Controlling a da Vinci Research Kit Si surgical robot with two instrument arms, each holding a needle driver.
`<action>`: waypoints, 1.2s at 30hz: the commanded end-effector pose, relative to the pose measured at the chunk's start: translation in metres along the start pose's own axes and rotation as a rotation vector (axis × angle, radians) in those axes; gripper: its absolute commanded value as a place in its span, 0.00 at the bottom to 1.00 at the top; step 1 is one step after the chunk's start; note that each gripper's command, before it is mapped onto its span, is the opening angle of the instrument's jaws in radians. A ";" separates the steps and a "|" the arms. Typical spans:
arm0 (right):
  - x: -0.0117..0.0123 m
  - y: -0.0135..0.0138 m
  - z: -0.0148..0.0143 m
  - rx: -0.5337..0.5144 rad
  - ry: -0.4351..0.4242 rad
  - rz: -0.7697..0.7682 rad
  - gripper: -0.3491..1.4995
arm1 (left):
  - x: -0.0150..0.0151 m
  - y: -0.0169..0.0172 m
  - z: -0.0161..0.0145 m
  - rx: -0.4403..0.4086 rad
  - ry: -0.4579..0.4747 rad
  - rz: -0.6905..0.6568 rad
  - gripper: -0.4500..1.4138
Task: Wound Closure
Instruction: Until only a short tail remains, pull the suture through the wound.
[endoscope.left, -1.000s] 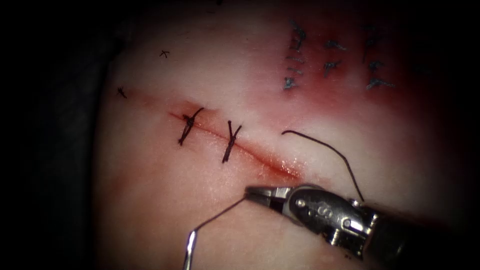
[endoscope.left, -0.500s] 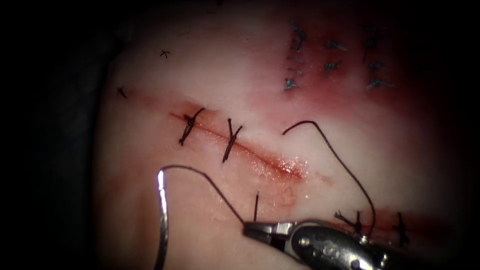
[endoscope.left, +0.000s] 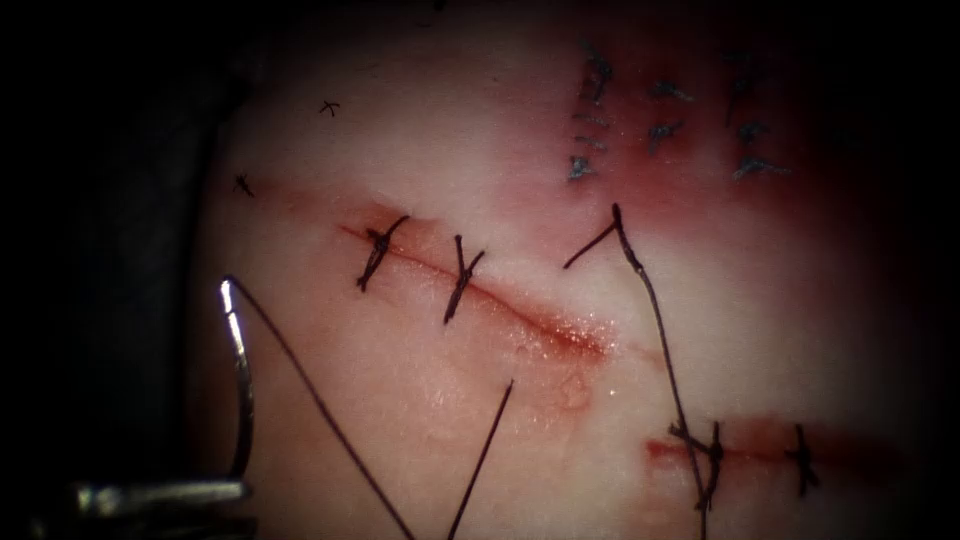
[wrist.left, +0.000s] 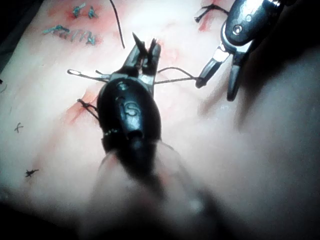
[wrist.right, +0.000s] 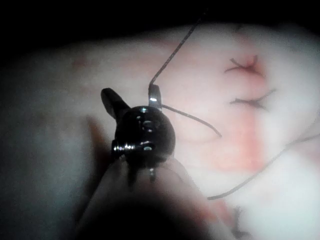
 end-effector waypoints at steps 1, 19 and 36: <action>-0.0001 0.0015 0.0008 -0.038 0.004 -0.022 0.98 | -0.0002 -0.0008 0.0003 0.019 -0.007 0.010 0.05; 0.0000 0.0086 -0.0022 -0.121 -0.022 -0.173 0.95 | -0.0027 -0.0067 -0.0021 0.187 -0.070 0.051 0.05; -0.0069 0.0102 0.0026 0.005 -0.202 -0.274 0.05 | -0.0026 -0.0058 -0.0021 0.192 -0.072 0.056 0.05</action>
